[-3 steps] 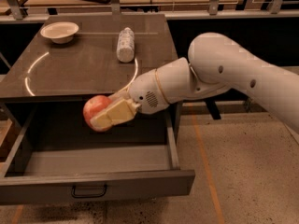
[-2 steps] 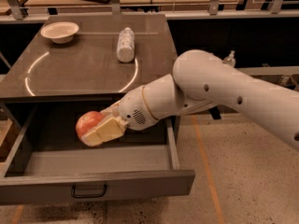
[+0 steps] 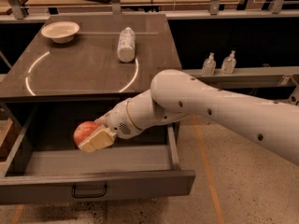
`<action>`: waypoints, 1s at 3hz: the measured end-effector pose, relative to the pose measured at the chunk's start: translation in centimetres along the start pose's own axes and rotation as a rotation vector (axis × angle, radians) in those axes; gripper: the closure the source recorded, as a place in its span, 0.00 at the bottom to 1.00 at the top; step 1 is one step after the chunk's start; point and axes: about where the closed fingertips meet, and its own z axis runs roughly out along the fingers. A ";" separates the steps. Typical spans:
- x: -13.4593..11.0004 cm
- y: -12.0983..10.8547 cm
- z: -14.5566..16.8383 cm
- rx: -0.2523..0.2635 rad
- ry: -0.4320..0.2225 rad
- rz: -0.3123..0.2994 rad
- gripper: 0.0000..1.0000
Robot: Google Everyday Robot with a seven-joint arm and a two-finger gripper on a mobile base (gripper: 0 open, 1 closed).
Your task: Place apple into top drawer
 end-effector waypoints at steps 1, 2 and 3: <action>1.7 -1.2 2.3 0.014 0.030 -0.004 1.00; 3.4 -2.2 3.5 0.079 0.083 -0.014 1.00; 4.3 -4.0 4.4 0.131 0.125 -0.041 1.00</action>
Offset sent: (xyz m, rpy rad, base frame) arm 0.0254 0.0001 -0.0782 -0.2014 -0.0977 -0.1111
